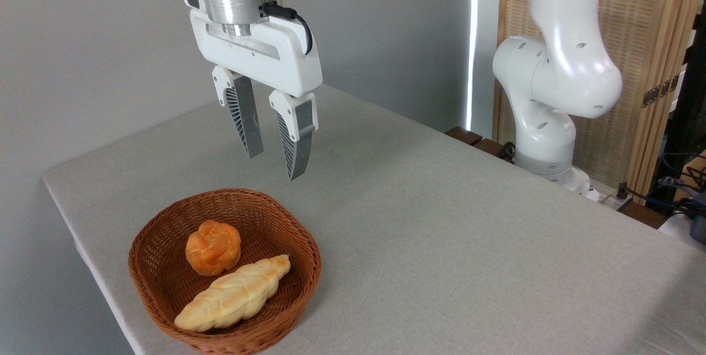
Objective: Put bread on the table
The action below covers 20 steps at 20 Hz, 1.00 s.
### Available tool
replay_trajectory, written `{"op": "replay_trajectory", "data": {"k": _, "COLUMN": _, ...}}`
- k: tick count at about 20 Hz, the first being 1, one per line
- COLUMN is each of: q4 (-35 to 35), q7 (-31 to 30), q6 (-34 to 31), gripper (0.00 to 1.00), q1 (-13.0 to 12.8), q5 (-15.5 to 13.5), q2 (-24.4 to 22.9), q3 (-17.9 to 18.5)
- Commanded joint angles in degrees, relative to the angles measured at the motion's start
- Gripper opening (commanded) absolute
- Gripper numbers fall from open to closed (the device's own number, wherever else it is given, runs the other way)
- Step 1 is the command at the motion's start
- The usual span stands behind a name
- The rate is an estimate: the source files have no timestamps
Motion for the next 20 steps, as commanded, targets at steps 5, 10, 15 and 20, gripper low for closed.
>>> {"op": "replay_trajectory", "data": {"k": 5, "q4": 1.0, "q7": 0.5, "q6": -1.5, "gripper": 1.0, "q1": 0.2, "q5": -0.3, "q2": 0.6, "q3": 0.7}}
{"op": "replay_trajectory", "data": {"k": 10, "q4": 1.1, "q7": 0.6, "q6": -1.5, "gripper": 1.0, "q1": 0.3, "q5": -0.1, "q2": 0.8, "q3": 0.7}}
{"op": "replay_trajectory", "data": {"k": 15, "q4": 1.1, "q7": 0.2, "q6": -1.5, "gripper": 1.0, "q1": 0.3, "q5": -0.2, "q2": 0.6, "q3": 0.9}}
{"op": "replay_trajectory", "data": {"k": 20, "q4": 1.2, "q7": 0.2, "q6": -1.5, "gripper": 1.0, "q1": 0.3, "q5": -0.2, "q2": 0.7, "q3": 0.8}}
